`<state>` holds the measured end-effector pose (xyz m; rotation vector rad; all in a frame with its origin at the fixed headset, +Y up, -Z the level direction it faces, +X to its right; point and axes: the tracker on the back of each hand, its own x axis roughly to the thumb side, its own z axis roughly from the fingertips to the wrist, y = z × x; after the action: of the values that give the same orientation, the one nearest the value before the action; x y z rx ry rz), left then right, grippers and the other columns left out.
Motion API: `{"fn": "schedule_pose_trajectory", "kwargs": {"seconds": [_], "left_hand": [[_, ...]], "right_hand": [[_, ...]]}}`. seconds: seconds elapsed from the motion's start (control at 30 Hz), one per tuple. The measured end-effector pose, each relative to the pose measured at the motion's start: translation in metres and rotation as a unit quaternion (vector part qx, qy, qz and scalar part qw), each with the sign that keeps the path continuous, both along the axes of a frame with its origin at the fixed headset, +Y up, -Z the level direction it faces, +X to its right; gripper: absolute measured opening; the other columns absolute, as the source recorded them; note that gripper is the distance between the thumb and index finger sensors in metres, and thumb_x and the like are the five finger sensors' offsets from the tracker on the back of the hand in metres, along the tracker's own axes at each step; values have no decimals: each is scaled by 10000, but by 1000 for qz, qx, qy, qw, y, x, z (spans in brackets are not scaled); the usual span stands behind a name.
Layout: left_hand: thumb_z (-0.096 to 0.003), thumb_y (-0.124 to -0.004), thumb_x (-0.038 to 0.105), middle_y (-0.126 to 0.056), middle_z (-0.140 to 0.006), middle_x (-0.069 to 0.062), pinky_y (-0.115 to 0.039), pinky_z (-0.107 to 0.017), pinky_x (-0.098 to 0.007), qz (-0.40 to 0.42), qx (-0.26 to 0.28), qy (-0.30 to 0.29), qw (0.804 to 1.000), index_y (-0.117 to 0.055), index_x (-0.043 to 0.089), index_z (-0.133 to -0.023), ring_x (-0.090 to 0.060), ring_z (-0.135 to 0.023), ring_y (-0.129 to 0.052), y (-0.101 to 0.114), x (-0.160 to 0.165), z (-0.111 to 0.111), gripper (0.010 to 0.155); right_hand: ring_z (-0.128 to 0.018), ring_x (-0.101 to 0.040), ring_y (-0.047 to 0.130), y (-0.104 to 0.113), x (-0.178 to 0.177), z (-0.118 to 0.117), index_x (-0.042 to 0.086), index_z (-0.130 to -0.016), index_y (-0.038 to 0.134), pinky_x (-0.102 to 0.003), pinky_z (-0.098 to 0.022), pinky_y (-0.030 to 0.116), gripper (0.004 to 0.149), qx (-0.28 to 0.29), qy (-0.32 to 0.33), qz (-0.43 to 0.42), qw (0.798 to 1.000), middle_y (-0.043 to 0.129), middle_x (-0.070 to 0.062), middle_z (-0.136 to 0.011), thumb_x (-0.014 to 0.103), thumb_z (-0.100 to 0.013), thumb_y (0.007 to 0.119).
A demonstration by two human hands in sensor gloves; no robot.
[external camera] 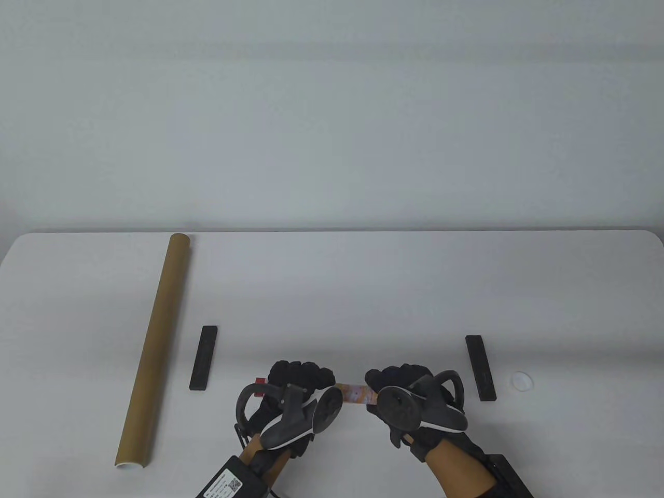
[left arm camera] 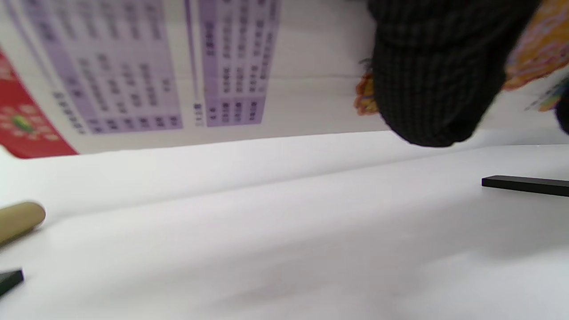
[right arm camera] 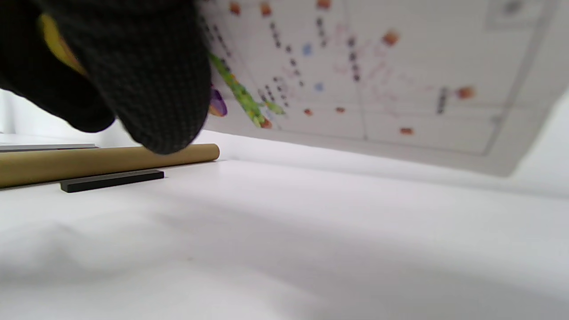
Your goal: Roll up map and store in mailing tube
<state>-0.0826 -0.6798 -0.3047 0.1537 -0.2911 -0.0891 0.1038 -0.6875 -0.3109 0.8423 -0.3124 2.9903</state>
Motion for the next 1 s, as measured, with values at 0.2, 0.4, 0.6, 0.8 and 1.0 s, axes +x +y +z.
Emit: {"fn": "schedule_pose_trajectory", "kwargs": {"seconds": [0.2,0.4,0.6,0.8,1.0], "left_hand": [[-304,-965,635,-975,-594,92,-791,-639,-374,61,-104,13,993,-895,412,-725,-138,-523,-1032,-4,-7,-9,481],[-303,-963,637,-978,-626,90,-784,-650,-380,40,-67,2,997,-886,405,-764,-140,-555,-1037,-5,-3,-5,523],[-292,-960,644,-974,-660,102,-782,-659,-379,-15,24,-11,1000,-865,414,-801,-133,-590,-1038,-1,4,3,566],[-296,-973,635,-988,-595,107,-800,-638,-369,12,-53,-5,998,-892,421,-751,-124,-525,-1046,-1,0,-3,509],[-306,-974,626,-986,-591,98,-797,-637,-371,64,-140,8,988,-895,411,-745,-132,-516,-1043,-5,-7,-13,495]], "right_hand": [[-580,-315,986,3,-8,9,101,-935,839,-588,-560,742,633,83,2,52,995,926,-67,-719,426,-412,985],[-496,-286,999,1,-5,4,108,-882,873,-566,-516,781,576,37,1,43,998,945,-43,-646,415,-410,993],[-472,-286,1002,-1,0,-2,96,-865,884,-568,-495,788,561,-19,1,1,1000,949,-50,-629,411,-413,992],[-499,-288,1004,-1,-5,2,96,-879,877,-568,-509,781,581,9,1,30,1000,948,-50,-646,427,-414,988],[-578,-314,987,2,-9,9,99,-933,840,-587,-555,745,644,76,2,60,995,927,-66,-716,433,-403,993]]}}
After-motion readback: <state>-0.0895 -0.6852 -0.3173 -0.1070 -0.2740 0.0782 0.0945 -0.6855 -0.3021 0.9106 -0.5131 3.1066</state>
